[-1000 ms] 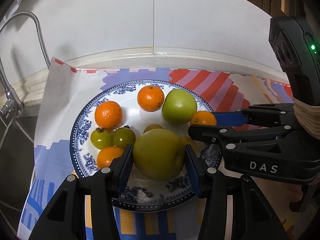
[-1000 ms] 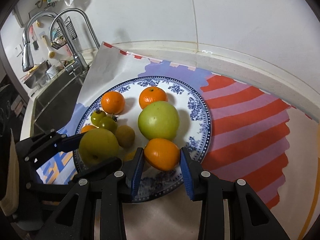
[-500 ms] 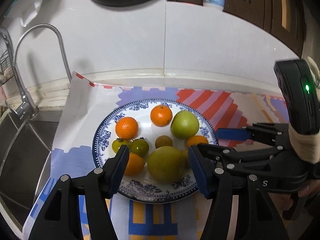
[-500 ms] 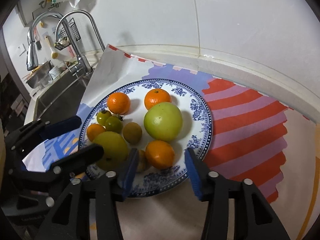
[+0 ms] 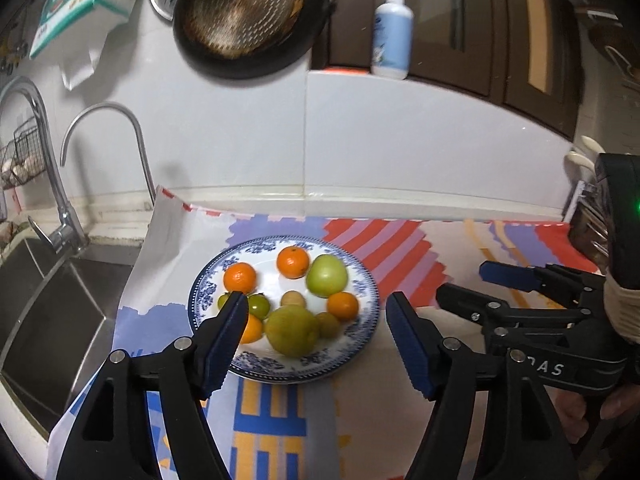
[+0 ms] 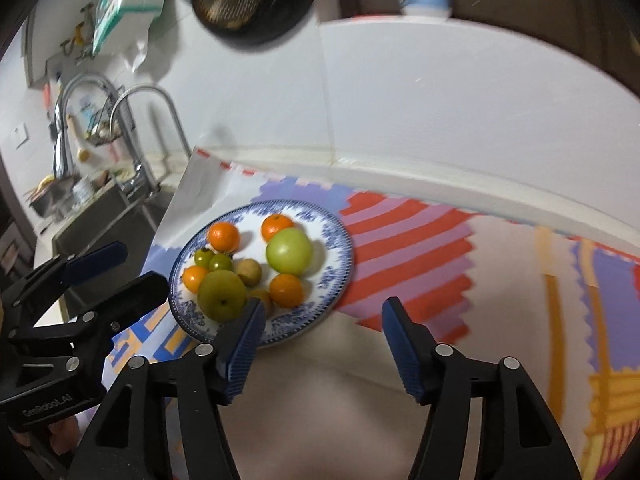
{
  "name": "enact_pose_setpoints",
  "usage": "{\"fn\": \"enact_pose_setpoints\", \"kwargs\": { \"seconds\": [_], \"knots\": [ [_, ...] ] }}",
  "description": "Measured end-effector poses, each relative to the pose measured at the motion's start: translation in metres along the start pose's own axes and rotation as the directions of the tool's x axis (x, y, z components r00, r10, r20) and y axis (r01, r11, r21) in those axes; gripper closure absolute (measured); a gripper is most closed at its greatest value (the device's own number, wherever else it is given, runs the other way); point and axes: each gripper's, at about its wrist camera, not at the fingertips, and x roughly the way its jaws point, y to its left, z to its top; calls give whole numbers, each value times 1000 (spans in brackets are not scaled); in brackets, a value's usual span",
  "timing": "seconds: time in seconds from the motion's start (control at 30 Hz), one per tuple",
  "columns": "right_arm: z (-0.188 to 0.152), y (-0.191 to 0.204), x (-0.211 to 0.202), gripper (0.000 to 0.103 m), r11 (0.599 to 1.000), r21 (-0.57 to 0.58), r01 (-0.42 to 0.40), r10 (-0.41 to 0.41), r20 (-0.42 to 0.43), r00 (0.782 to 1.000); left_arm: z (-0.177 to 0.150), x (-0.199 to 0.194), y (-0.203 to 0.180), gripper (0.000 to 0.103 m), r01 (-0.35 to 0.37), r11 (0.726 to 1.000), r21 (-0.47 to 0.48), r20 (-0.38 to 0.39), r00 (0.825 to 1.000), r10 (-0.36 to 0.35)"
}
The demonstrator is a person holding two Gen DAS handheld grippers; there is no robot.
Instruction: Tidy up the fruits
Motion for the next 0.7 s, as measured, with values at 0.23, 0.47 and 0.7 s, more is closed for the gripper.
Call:
{"fn": "enact_pose_setpoints", "kwargs": {
  "seconds": [0.23, 0.47, 0.7],
  "knots": [
    [-13, -3, -55, 30, 996, 50, 79, -82, 71, 994, -8, -29, -17, 27, 42, 999, 12, 19, 999, -42],
    [-34, -3, -99, 21, 984, 71, 165, -171, 104, 980, -15, -62, -30, 16, 31, 999, 20, 62, 998, -32],
    [-57, -2, -135, 16, 973, 108, 205, -218, 121, 968, -25, -90, -42, 8, 29, 999, 28, 87, 996, -31]
  ]
}}
